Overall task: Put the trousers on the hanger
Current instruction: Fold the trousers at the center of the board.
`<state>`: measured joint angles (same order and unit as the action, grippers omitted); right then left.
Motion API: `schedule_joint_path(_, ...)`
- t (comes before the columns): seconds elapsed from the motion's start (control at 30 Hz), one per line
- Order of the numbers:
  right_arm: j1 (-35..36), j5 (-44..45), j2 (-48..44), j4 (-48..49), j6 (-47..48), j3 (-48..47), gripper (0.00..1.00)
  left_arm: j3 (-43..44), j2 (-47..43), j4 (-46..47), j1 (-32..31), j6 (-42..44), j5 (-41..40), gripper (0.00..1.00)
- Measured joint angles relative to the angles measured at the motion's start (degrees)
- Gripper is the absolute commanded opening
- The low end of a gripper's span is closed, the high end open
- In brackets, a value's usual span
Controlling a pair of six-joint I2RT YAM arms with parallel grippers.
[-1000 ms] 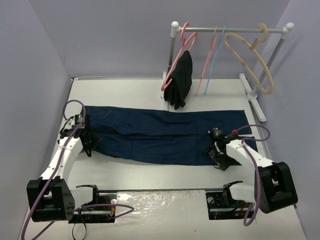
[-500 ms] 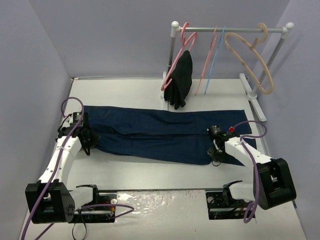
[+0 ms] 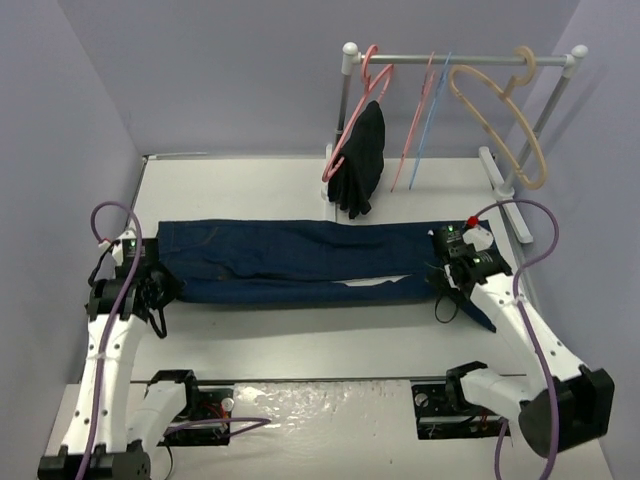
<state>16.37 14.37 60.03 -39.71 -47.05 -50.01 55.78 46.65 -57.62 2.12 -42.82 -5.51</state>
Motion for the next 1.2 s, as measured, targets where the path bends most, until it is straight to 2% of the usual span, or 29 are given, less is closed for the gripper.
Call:
schedule_joint_path(0.2, 0.36, -2.43, -6.71, -6.6, 2.02, -0.95, 0.0, 4.07, -7.41, -10.9, -0.52, -1.32, -1.08, 0.0)
schedule_joint_path(0.47, 0.6, -3.85, -6.34, -10.21, 5.56, -6.67, 0.0, 6.23, -9.01, -15.83, -1.02, -1.52, -2.74, 0.0)
schedule_joint_path(0.73, 0.6, -2.73, 6.68, -6.81, 10.68, -10.58, 0.0, 6.21, 1.28, -10.13, -1.04, -1.12, -4.17, 0.0)
schedule_joint_path(1.13, 0.22, -1.29, 26.36, -0.83, 16.96, -21.61, 0.0, 9.76, 18.88, 1.39, -1.04, 2.34, -7.54, 0.0)
schedule_joint_path(1.2, 0.06, -1.29, 30.21, -0.16, 17.55, -23.86, 0.03, 10.64, 21.64, 3.2, -1.04, 2.98, -7.99, 0.03)
